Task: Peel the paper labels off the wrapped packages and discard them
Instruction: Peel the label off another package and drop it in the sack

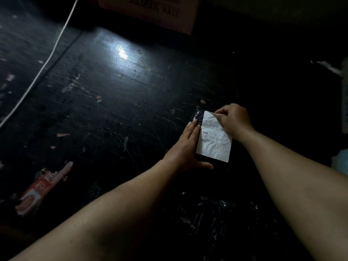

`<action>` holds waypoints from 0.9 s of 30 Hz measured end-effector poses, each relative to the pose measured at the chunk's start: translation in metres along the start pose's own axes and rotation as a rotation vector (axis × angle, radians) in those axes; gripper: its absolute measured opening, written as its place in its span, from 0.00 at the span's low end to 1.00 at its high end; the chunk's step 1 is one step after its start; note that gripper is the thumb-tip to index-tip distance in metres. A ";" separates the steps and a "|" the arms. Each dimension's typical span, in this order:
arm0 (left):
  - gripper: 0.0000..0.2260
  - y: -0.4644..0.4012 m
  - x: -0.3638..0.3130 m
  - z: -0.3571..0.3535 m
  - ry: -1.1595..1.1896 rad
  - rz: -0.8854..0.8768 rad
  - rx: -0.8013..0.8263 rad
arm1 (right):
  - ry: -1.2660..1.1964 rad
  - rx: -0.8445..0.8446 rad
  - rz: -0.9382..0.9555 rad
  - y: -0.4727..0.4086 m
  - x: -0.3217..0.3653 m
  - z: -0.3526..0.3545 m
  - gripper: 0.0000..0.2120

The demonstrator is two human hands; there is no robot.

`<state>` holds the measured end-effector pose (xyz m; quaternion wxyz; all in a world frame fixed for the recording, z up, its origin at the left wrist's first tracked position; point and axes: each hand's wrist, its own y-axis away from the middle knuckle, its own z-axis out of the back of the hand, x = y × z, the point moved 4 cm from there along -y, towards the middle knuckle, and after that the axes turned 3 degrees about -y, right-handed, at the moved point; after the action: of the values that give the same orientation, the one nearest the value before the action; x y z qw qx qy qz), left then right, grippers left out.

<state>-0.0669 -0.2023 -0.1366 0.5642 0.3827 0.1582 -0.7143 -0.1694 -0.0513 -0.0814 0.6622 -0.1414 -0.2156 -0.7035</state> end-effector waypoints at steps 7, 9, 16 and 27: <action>0.62 0.000 0.001 -0.001 0.020 -0.006 0.007 | -0.143 -0.009 0.097 0.007 -0.009 0.002 0.07; 0.62 0.000 0.000 -0.001 0.017 -0.010 0.003 | -0.117 -0.004 0.110 0.007 -0.012 0.002 0.09; 0.63 -0.001 0.001 -0.003 0.002 0.006 0.019 | 0.212 0.129 0.012 -0.005 -0.001 -0.001 0.14; 0.63 -0.001 -0.003 0.003 0.043 0.032 0.016 | 0.199 0.134 0.201 0.009 0.005 0.013 0.08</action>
<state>-0.0684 -0.2016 -0.1327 0.5688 0.4048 0.1583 -0.6982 -0.1625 -0.0498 -0.0663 0.7555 -0.0475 -0.1802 -0.6281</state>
